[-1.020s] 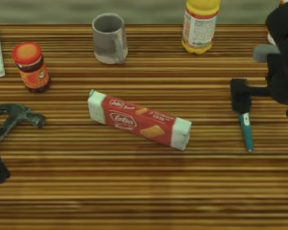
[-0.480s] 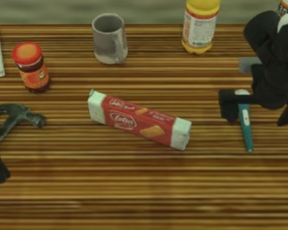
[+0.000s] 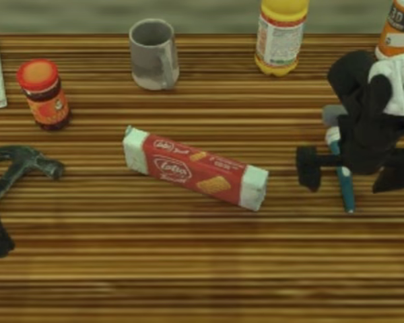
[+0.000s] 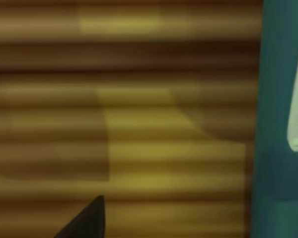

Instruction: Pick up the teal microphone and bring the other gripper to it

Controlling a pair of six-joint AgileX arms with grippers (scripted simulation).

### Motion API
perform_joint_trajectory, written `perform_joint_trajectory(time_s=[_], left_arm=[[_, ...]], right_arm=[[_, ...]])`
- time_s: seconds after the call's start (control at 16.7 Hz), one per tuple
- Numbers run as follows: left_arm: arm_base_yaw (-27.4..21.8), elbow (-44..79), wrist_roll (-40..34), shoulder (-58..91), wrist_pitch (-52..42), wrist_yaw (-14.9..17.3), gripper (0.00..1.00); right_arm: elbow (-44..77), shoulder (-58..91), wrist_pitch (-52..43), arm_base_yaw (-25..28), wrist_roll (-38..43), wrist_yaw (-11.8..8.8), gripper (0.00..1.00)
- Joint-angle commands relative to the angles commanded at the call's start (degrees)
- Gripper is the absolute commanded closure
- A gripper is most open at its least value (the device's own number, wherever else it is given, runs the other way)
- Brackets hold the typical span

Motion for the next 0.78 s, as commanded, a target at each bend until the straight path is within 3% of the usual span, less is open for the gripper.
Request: perform_joint_trajectory(time_s=[0.18,0.48,0.78], left_arm=[[0.0,0.0,0.0,0.0,0.0,0.0,0.0],[0.0,0.0,0.0,0.0,0.0,0.0,0.0],[0.0,0.0,0.0,0.0,0.0,0.0,0.0]], right_arm=[[-2.3,3.9,5.9,-0.1,0.0,0.0,0.0],[-2.7,4.7,6.9,-0.1,0.0,0.0,0.0],[-2.7,4.7,6.9,-0.1,0.0,0.0,0.38]])
